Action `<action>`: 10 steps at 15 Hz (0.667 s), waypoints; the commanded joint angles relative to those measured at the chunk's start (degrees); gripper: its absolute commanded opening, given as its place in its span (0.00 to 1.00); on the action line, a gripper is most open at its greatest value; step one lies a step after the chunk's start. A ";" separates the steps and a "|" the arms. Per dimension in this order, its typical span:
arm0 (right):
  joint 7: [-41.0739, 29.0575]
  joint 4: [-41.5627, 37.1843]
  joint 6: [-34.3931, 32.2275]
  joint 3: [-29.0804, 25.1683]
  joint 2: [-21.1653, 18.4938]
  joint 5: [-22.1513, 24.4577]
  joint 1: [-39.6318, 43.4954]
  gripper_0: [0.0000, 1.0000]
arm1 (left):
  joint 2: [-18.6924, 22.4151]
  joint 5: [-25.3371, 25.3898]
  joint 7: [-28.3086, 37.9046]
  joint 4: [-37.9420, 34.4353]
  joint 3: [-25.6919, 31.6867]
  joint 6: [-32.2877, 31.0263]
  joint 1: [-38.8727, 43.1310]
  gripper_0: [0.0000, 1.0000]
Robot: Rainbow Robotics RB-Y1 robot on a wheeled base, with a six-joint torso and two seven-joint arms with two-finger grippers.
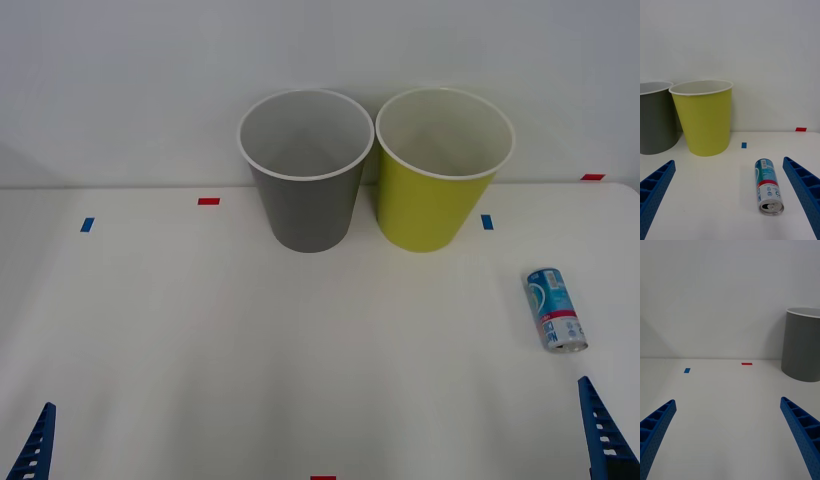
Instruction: Put cans in the gray bin and PET bottles in the light green bin.
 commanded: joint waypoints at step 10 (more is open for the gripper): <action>0.00 0.00 0.00 0.00 0.00 0.00 0.00 1.00 | 0.00 0.00 0.00 0.00 0.00 0.00 0.00 0.95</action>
